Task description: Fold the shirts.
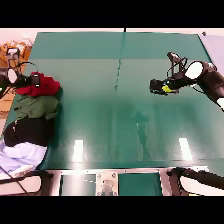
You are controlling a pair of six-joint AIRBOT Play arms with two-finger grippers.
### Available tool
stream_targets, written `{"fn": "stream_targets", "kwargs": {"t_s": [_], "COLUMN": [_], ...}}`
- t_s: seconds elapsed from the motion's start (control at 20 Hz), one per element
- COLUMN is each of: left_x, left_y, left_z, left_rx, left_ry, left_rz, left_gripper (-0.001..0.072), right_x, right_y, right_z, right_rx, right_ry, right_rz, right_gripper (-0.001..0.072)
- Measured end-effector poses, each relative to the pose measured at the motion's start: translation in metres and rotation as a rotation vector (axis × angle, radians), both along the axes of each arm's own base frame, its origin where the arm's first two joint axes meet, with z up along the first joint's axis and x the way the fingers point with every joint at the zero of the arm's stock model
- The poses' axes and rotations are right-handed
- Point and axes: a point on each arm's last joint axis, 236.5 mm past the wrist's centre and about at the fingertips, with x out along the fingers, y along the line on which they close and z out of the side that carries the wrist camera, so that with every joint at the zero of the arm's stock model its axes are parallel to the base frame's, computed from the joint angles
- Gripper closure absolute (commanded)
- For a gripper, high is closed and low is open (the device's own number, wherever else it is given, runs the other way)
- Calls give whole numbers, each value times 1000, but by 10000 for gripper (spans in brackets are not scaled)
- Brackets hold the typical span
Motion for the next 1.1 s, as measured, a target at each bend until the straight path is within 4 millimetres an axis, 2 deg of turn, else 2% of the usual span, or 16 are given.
{"fn": "stream_targets", "kwargs": {"t_s": [0.15,0.25,0.35,0.4,0.45,0.55,0.65,0.75,0.85,0.95,1.05,1.1], "left_x": [17,25,31,33,34,44,56,62,56,38,16,4], "left_y": [9,13,14,14,13,9,-4,-35,-81,-138,-201,-232], "left_z": [-44,-60,-64,-62,-57,-29,26,91,154,201,228,233], "left_rx": [-80,-108,-123,-129,-131,-145,-170,-186,-194,-220,-282,-316], "left_ry": [-10,-20,-16,-2,16,7,-63,-157,-250,-309,-332,-325], "left_rz": [34,51,52,47,35,6,-37,-113,-213,-332,-457,-519], "left_gripper": [10,669,680,680,681,681,681,681,681,681,680,680], "right_x": [7,9,11,11,12,12,11,8,5,0,-4,-6], "right_y": [0,0,0,0,-1,-3,-9,-20,-35,-51,-67,-75], "right_z": [3,4,5,5,5,5,5,6,6,6,8,9], "right_rx": [3,4,4,4,4,5,3,2,1,-2,-5,-7], "right_ry": [-29,-41,-48,-51,-51,-50,-41,-25,-8,13,27,31], "right_rz": [-7,-10,-11,-12,-13,-19,-31,-53,-84,-114,-141,-156], "right_gripper": [564,570,623,676,698,698,699,699,699,699,700,700]}}
